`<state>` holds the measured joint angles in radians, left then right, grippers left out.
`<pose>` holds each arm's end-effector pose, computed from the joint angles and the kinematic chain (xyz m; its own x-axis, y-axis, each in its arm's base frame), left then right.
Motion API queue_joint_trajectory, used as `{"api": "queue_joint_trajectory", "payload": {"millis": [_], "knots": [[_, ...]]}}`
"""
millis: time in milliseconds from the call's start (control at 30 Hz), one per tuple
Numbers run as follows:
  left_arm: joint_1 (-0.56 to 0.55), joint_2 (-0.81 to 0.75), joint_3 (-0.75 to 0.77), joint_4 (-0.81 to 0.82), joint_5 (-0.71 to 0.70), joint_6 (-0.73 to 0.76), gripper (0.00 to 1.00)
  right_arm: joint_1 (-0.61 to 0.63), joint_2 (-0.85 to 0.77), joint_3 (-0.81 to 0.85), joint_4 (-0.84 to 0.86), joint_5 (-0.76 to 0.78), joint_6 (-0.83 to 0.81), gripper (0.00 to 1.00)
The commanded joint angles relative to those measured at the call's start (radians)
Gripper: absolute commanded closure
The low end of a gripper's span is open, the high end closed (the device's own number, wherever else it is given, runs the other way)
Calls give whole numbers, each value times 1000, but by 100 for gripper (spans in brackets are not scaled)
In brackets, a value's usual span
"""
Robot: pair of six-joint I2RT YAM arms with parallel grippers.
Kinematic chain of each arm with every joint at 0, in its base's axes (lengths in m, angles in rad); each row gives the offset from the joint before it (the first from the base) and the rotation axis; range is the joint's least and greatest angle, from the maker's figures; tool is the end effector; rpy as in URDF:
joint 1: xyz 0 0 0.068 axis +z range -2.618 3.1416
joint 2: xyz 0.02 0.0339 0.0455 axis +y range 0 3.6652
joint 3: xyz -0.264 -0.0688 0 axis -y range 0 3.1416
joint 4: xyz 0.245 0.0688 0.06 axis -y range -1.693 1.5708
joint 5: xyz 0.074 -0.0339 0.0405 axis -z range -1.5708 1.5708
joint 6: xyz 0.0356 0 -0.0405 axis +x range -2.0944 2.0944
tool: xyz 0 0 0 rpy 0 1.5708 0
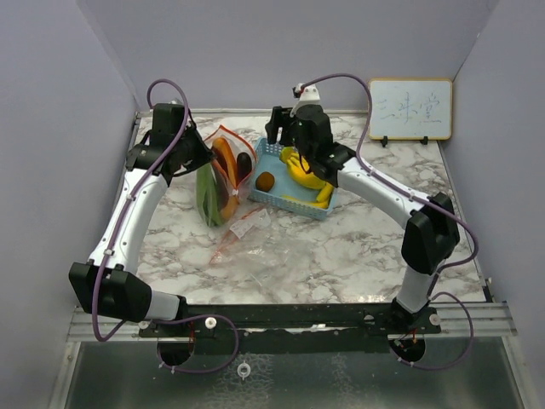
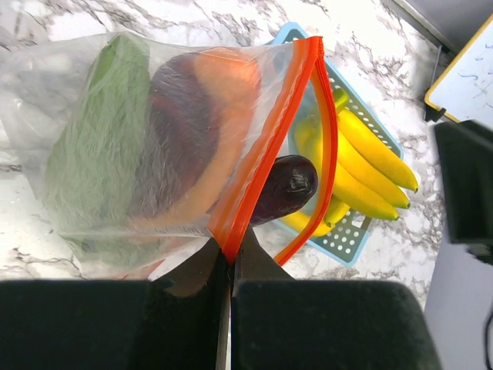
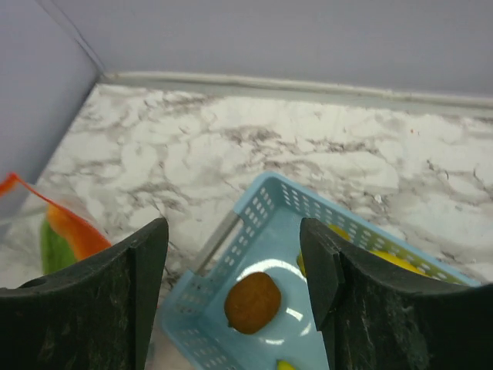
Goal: Place the food in the zip-top bag and seal the zipper
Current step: Place the fake vegetable in the zipper food storage bag, then pick up the fake fruit from the bin.
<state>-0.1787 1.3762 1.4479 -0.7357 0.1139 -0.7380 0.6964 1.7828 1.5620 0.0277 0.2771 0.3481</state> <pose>0.2897 -0.0564 0.3825 -0.6267 -0.5661 -0.5355 -0.2122 0.7852 -0.5817 0.3392 0.2709 0.3557 -0.2786 0.1947 -0.9405 -0.3362 0.8975 0.2854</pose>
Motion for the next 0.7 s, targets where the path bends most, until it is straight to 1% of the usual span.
{"api": "queue_joint_trajectory", "payload": {"millis": [0, 133, 267, 333, 467, 567, 667], "knots": [[4, -64, 80, -9, -110, 37, 100, -3, 102, 55, -198, -43, -28, 33], [4, -80, 119, -40, -195, 59, 100, -3, 238, 194, -336, -153, -24, 35], [4, -86, 136, -54, -233, 83, 100, -3, 315, 220, -380, -225, 19, 31], [4, -87, 130, -56, -238, 90, 100, -3, 350, 237, -409, -230, 41, 27], [4, -90, 119, -55, -241, 100, 100, -3, 432, 284, -475, -235, 67, 23], [4, -88, 118, -56, -248, 109, 100, -3, 494, 326, -510, -265, 62, 21], [4, -86, 120, -56, -251, 114, 100, -3, 540, 345, -518, -260, 62, 21]]}}
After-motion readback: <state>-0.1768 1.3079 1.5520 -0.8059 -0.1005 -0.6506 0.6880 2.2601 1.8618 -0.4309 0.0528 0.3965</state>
